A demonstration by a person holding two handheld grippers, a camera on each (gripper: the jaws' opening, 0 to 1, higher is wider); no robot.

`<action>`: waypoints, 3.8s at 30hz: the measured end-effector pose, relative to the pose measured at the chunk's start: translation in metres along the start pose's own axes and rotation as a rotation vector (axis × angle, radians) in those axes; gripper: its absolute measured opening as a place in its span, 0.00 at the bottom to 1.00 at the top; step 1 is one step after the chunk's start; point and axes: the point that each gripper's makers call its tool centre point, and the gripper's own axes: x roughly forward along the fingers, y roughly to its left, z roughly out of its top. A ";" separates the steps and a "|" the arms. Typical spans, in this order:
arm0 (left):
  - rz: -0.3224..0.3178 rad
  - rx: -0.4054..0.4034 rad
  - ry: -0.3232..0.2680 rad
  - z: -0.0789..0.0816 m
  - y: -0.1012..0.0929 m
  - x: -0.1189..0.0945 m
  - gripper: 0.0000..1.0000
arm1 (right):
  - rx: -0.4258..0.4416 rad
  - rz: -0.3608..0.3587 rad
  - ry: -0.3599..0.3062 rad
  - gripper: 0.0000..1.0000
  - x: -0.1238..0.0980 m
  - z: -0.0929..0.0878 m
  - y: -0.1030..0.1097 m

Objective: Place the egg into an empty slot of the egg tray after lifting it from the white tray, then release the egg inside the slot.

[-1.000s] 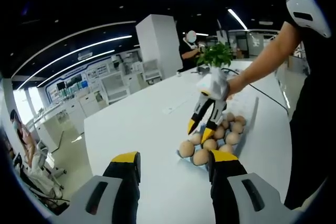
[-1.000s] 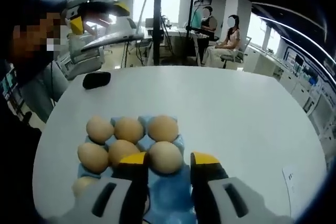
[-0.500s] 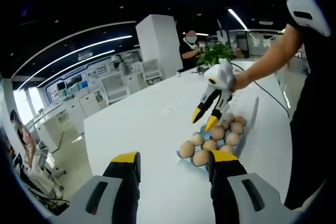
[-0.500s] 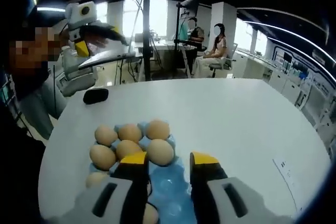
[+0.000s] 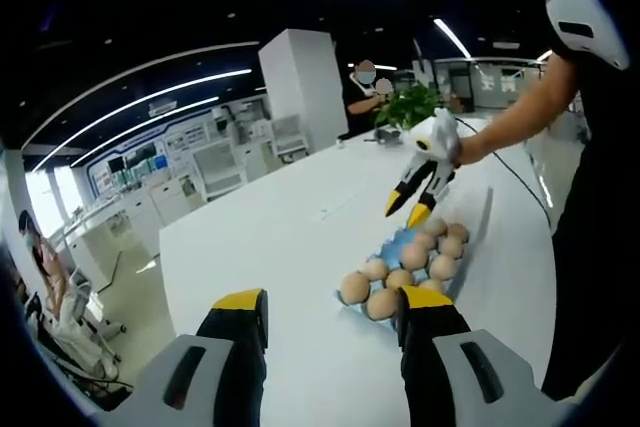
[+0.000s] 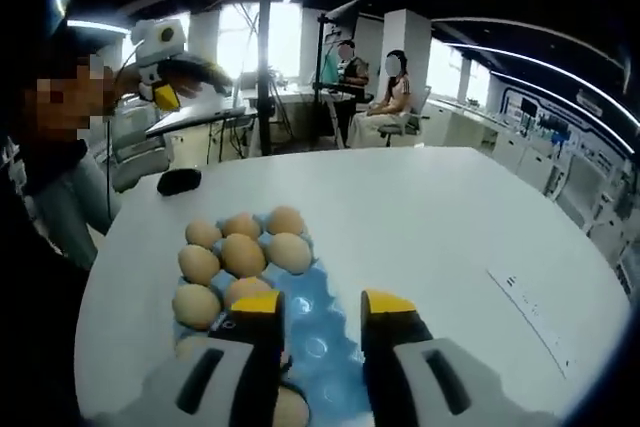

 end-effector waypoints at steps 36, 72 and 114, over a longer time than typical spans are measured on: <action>-0.018 0.005 0.007 0.003 -0.003 0.011 0.51 | 0.158 -0.317 0.192 0.30 -0.137 -0.135 -0.081; -0.015 0.004 0.000 0.003 -0.001 0.010 0.52 | 0.229 -0.265 0.129 0.24 -0.136 -0.073 -0.073; -0.010 0.002 0.006 0.001 0.001 0.006 0.52 | 0.045 0.123 0.077 0.24 0.053 0.010 0.018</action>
